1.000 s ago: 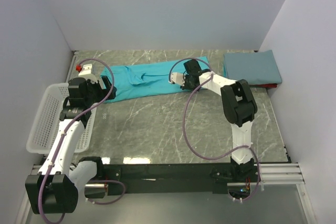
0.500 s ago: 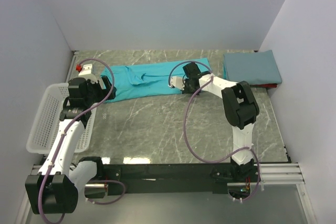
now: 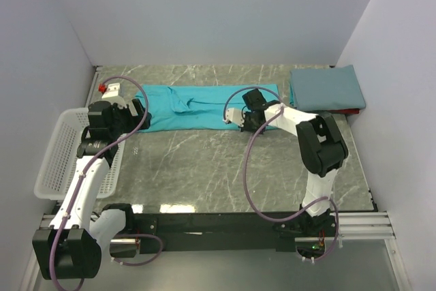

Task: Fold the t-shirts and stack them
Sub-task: Fold the tshirt

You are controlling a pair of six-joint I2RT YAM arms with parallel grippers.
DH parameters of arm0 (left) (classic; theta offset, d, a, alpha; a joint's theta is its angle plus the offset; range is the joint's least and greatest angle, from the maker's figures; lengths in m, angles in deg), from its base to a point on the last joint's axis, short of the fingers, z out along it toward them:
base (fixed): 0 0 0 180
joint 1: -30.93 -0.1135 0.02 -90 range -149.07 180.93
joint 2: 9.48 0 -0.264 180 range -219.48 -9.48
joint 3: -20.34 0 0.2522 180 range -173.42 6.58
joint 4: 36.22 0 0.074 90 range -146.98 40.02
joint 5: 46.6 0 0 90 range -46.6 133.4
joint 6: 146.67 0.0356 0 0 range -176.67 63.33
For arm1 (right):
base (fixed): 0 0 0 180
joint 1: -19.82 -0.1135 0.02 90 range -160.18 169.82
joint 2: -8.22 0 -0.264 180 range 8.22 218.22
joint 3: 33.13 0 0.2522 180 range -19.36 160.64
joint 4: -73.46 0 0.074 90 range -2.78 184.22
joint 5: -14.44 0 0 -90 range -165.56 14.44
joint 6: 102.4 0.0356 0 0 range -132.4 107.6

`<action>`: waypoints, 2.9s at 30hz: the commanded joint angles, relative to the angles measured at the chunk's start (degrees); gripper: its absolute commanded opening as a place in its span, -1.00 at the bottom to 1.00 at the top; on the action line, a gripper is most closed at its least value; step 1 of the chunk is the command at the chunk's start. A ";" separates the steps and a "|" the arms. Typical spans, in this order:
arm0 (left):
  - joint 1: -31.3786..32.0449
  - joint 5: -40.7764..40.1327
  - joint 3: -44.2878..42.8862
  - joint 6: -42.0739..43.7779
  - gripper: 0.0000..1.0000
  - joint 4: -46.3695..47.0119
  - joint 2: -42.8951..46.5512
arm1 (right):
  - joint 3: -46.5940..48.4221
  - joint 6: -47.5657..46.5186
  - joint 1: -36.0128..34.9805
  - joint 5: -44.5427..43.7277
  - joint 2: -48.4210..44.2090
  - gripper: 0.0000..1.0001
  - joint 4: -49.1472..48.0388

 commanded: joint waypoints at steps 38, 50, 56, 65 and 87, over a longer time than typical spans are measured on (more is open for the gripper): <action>0.23 2.96 -2.46 0.44 0.86 1.50 -0.50 | 13.18 32.83 4.26 35.42 -4.40 0.00 13.29; 0.31 4.46 -2.64 0.53 0.89 1.24 -2.08 | 26.49 47.07 7.79 33.94 16.09 0.00 10.57; 0.31 5.25 -3.16 0.44 0.89 0.89 -3.22 | 29.13 49.53 7.79 31.31 19.18 -0.03 13.73; 0.40 12.09 -2.19 -3.85 0.88 4.32 -9.44 | 26.32 49.53 8.31 31.31 18.57 -0.27 13.91; 12.62 -2.75 -26.01 -22.76 0.15 -6.32 -47.95 | 23.59 50.59 11.13 34.55 15.49 -0.24 12.33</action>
